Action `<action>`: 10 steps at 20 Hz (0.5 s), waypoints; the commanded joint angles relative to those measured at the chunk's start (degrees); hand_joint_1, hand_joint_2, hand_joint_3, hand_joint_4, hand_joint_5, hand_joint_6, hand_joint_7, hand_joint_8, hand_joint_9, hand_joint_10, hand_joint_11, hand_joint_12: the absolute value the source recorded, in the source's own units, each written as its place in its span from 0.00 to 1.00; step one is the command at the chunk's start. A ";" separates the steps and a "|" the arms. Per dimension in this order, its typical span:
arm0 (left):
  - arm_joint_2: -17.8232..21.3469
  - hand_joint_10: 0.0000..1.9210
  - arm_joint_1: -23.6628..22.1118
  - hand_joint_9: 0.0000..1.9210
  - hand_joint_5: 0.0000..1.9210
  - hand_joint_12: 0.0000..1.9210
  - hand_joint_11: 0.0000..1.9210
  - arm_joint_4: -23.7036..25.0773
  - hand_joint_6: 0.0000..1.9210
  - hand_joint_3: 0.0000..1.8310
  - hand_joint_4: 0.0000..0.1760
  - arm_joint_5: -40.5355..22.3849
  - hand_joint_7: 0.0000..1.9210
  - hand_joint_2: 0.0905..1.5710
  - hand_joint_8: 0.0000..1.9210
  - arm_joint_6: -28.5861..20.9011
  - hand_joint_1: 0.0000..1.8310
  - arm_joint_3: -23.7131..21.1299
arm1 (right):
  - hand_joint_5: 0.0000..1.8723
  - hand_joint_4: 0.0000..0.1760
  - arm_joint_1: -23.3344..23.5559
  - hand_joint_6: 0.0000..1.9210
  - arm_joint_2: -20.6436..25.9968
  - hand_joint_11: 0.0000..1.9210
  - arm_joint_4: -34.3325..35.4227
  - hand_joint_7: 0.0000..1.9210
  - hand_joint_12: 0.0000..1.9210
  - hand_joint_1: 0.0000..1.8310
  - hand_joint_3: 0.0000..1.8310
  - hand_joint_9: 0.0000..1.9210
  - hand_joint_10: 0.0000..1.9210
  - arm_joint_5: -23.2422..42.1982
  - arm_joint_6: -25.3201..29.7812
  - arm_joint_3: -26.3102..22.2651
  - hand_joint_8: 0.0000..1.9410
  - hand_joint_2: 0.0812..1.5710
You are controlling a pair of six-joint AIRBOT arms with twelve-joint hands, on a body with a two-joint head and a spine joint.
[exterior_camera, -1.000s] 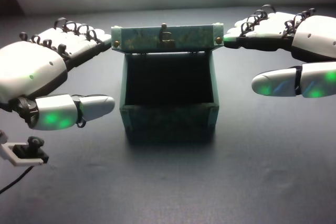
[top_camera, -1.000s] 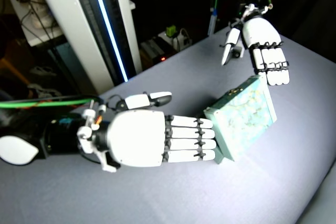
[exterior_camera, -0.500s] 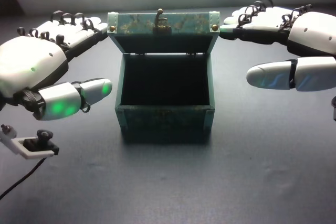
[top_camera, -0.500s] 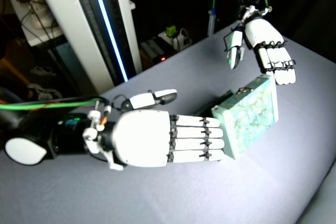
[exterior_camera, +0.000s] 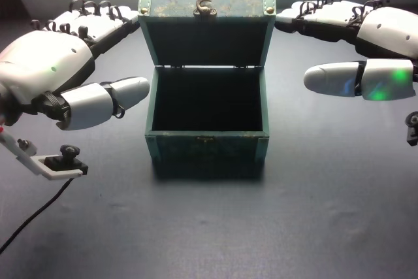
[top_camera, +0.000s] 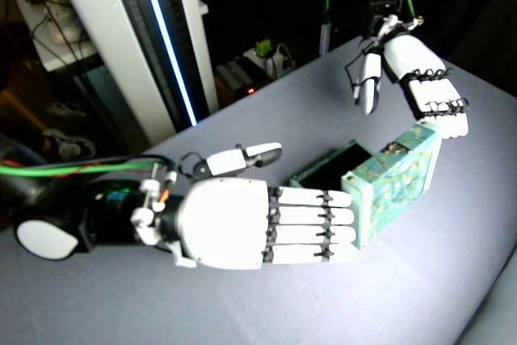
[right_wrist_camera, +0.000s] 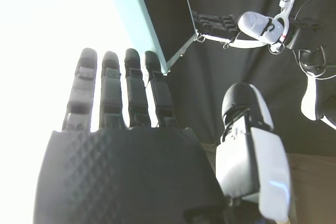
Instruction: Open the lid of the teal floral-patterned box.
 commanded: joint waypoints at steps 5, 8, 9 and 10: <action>-1.02 0.00 -1.97 0.06 0.05 0.13 0.00 1.87 0.00 0.00 0.00 -5.80 0.05 0.87 0.00 0.39 0.06 0.91 | 0.11 0.00 1.02 0.00 -1.53 0.01 2.82 0.10 0.20 0.00 0.01 0.08 0.00 5.32 0.33 1.70 0.00 0.77; -1.67 0.00 -3.20 0.05 0.05 0.14 0.00 1.85 0.00 0.00 0.00 -5.28 0.05 0.90 0.00 0.48 0.06 1.84 | 0.11 0.00 1.70 0.00 -2.38 0.00 2.83 0.10 0.16 0.00 0.01 0.07 0.00 4.69 0.33 2.48 0.00 0.78; -1.81 0.00 -3.49 0.06 0.06 0.17 0.00 1.85 0.00 0.00 0.00 -5.13 0.06 0.89 0.00 0.57 0.08 2.03 | 0.11 0.00 1.86 0.00 -2.56 0.00 2.78 0.10 0.14 0.00 0.00 0.07 0.00 4.58 0.33 2.64 0.00 0.78; -2.00 0.00 -3.82 0.08 0.07 0.21 0.00 1.80 0.00 0.00 0.00 -4.87 0.07 0.88 0.00 0.79 0.07 2.31 | 0.11 0.00 2.12 0.00 -2.75 0.00 2.72 0.10 0.14 0.00 0.01 0.07 0.00 4.44 0.33 2.84 0.00 0.79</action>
